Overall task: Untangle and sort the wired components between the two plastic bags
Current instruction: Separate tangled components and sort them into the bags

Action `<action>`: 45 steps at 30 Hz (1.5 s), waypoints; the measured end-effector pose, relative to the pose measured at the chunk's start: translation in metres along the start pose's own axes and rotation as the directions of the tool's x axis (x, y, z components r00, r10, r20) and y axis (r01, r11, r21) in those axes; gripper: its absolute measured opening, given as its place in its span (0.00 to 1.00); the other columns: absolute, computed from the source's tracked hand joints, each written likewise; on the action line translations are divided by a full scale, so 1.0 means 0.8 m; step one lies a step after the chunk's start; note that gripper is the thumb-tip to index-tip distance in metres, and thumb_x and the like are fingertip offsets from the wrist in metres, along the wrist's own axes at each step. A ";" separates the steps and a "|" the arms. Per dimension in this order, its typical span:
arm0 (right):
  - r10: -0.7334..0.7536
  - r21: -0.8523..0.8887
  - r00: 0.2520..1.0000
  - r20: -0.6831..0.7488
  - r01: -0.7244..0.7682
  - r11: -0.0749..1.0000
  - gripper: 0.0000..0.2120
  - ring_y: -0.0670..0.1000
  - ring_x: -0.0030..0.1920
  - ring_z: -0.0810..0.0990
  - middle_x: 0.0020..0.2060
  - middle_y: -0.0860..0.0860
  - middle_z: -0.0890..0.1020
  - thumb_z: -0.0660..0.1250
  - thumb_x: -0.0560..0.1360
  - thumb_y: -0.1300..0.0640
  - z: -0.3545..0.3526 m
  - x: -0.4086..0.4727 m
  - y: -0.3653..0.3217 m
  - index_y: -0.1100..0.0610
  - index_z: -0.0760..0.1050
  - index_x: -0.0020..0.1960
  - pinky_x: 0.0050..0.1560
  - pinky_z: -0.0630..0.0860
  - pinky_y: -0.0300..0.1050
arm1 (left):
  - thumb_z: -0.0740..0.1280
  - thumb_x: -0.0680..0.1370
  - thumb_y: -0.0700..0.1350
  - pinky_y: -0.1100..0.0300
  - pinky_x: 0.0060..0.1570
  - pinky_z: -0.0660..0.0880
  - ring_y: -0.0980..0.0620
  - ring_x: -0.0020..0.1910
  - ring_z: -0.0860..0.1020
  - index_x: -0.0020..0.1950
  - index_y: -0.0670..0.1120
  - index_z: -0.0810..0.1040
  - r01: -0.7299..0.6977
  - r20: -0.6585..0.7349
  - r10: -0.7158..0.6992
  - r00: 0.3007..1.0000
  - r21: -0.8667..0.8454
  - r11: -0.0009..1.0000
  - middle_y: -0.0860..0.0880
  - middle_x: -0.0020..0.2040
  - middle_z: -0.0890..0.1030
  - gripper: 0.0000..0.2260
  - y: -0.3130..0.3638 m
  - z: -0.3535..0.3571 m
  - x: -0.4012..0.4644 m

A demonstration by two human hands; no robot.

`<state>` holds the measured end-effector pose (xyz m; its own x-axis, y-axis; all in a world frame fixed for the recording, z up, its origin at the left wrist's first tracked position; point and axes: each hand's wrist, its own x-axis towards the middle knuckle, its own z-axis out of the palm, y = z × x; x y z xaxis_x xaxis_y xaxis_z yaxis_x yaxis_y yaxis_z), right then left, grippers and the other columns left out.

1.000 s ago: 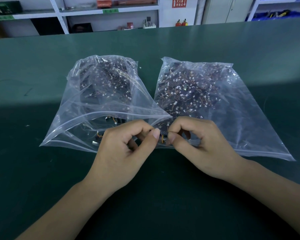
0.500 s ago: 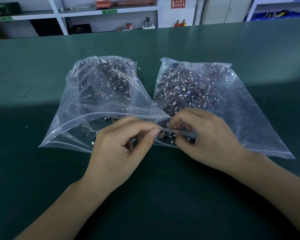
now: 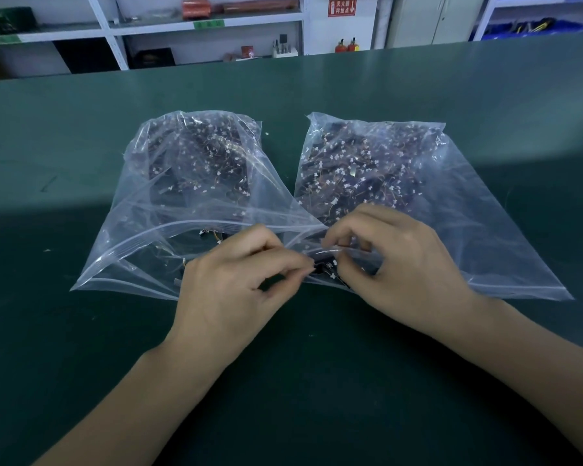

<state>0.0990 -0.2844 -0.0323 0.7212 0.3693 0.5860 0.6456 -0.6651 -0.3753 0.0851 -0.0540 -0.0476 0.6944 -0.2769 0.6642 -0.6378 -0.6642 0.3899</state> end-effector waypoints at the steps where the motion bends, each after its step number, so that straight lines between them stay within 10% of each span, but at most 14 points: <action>1: 0.002 0.005 1.000 0.001 -0.002 1.000 0.09 0.45 0.42 0.77 0.42 0.44 0.80 0.73 0.73 0.65 0.000 0.000 0.000 0.53 0.83 0.50 0.43 0.79 0.49 | 0.80 0.77 0.43 0.55 0.29 0.73 0.57 0.35 0.74 0.47 0.52 0.89 0.007 0.019 -0.008 1.000 0.071 0.997 0.55 0.40 0.78 0.04 0.002 0.002 0.001; 9: 0.017 0.007 1.000 0.018 -0.017 1.000 0.10 0.46 0.43 0.78 0.43 0.42 0.80 0.72 0.73 0.65 0.002 -0.001 -0.002 0.52 0.83 0.49 0.44 0.79 0.49 | 0.72 0.80 0.50 0.61 0.26 0.65 0.51 0.28 0.74 0.49 0.57 0.88 -0.134 0.213 0.071 0.974 0.300 0.944 0.53 0.35 0.71 0.05 0.006 0.006 0.000; 14: 0.039 -0.009 0.999 0.019 -0.039 0.999 0.10 0.42 0.42 0.75 0.42 0.41 0.78 0.73 0.72 0.64 0.002 -0.001 -0.002 0.51 0.83 0.49 0.43 0.78 0.48 | 0.72 0.77 0.50 0.58 0.31 0.70 0.55 0.32 0.74 0.45 0.58 0.81 0.108 0.216 -0.117 0.969 0.054 0.993 0.57 0.33 0.71 0.03 0.008 -0.008 0.000; 18: 0.040 -0.027 0.998 0.045 -0.039 0.999 0.10 0.42 0.41 0.74 0.42 0.41 0.79 0.73 0.73 0.63 0.003 -0.002 -0.001 0.50 0.82 0.50 0.43 0.76 0.43 | 0.61 0.77 0.52 0.61 0.32 0.64 0.57 0.31 0.72 0.41 0.54 0.70 0.197 0.142 -0.224 0.964 0.184 0.963 0.58 0.31 0.72 0.05 0.000 -0.024 0.001; 30: 0.084 -0.030 0.984 0.156 -0.080 0.996 0.07 0.36 0.41 0.72 0.42 0.40 0.78 0.79 0.73 0.49 0.006 -0.003 -0.002 0.47 0.83 0.48 0.47 0.63 0.29 | 0.70 0.79 0.54 0.47 0.53 0.78 0.43 0.51 0.83 0.55 0.50 0.85 0.209 0.097 -0.313 0.945 0.560 0.802 0.49 0.49 0.86 0.11 -0.042 -0.039 0.009; 45: 0.098 0.025 0.983 0.158 -0.103 0.994 0.12 0.40 0.41 0.75 0.43 0.40 0.79 0.75 0.74 0.39 0.007 -0.005 -0.007 0.46 0.82 0.49 0.47 0.66 0.32 | 0.70 0.79 0.55 0.48 0.59 0.72 0.48 0.54 0.80 0.49 0.57 0.84 0.320 0.121 -0.400 0.909 0.414 0.852 0.58 0.46 0.82 0.05 -0.045 -0.032 0.006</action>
<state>0.0939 -0.2787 -0.0366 0.8115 0.4001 0.4259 0.5739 -0.6830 -0.4518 0.1029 -0.0134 -0.0421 0.9261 -0.0700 0.3708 -0.1836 -0.9421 0.2807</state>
